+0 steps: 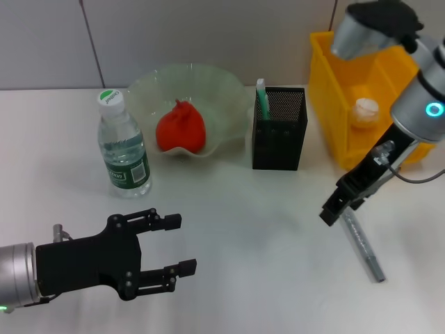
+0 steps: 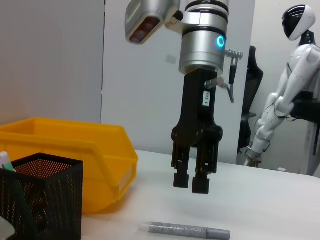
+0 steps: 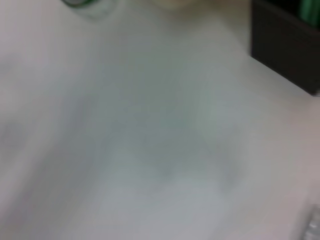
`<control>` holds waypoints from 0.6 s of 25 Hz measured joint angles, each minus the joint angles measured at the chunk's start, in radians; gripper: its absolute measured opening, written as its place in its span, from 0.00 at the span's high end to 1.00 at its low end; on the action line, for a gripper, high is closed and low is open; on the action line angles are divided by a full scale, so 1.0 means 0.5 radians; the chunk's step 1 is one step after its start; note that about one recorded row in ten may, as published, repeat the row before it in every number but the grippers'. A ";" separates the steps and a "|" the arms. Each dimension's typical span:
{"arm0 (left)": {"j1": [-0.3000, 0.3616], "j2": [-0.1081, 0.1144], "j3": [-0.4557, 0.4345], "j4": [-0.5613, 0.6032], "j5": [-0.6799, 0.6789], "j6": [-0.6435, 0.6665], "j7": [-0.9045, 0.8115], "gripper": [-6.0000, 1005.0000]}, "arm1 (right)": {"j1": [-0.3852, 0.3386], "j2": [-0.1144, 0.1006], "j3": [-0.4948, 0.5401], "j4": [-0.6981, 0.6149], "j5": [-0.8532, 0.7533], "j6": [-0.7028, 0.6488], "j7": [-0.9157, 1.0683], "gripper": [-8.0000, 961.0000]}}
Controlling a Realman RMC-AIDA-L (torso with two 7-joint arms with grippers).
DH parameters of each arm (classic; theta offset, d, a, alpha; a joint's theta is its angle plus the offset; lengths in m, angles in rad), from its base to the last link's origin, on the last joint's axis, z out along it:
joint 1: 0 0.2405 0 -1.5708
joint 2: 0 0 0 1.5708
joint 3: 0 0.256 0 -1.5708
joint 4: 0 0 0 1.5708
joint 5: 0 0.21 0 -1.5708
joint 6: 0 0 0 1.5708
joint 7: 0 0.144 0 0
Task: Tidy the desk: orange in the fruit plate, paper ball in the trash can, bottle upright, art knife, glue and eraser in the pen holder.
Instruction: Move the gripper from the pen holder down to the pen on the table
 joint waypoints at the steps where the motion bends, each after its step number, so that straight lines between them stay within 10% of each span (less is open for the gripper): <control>1: 0.000 0.000 0.001 0.000 0.000 0.000 0.000 0.25 | 0.012 0.010 -0.028 0.000 -0.042 0.000 0.028 0.34; 15: 0.000 -0.002 0.010 0.000 0.000 0.003 0.022 0.25 | 0.026 0.099 -0.233 0.059 -0.368 0.223 0.333 0.35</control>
